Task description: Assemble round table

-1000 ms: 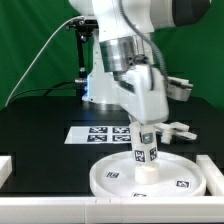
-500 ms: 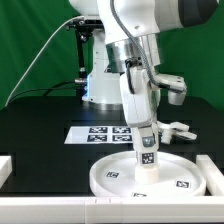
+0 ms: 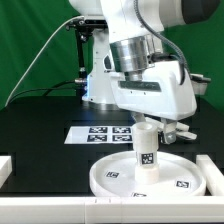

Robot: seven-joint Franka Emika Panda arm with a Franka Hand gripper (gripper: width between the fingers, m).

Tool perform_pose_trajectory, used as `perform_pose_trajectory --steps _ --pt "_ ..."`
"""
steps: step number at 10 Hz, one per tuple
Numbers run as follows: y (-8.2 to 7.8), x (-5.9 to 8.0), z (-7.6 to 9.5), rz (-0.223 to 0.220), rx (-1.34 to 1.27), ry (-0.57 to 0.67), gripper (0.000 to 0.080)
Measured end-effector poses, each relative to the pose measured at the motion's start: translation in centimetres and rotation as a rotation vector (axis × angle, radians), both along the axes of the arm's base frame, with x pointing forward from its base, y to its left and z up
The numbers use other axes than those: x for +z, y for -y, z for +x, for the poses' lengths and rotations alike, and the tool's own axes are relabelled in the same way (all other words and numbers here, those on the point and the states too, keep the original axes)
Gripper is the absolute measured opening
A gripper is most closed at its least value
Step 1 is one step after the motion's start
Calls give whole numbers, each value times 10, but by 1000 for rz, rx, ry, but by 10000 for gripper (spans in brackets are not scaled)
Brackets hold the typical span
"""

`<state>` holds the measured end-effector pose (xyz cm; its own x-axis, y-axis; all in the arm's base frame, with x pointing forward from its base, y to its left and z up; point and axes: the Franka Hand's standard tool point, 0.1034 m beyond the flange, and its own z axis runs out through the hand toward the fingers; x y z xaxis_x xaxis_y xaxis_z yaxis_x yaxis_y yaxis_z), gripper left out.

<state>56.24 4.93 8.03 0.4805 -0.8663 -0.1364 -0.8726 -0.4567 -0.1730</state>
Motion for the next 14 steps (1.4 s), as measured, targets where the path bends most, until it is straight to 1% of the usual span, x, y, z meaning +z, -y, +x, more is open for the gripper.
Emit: perform_pose_trajectory --steps 2,3,4,5,6,7,9,10,11,12,13,14 --pt "1 0 0 -18 165 31 649" --pt "2 1 1 -53 331 53 649" --pt "3 1 3 -96 552 83 649" --pt "1 1 4 -121 705 104 649" --pt "-1 0 3 -132 748 119 649" --pt "4 0 1 -162 780 153 649" --pt "5 -1 1 -172 889 164 649" --pt "6 -1 2 -188 1033 173 649" --pt "6 2 5 -213 1186 180 649" --pt "3 2 6 -237 1285 194 649" --pt "2 2 6 -250 1319 205 649" --pt "4 2 6 -250 1316 203 527"
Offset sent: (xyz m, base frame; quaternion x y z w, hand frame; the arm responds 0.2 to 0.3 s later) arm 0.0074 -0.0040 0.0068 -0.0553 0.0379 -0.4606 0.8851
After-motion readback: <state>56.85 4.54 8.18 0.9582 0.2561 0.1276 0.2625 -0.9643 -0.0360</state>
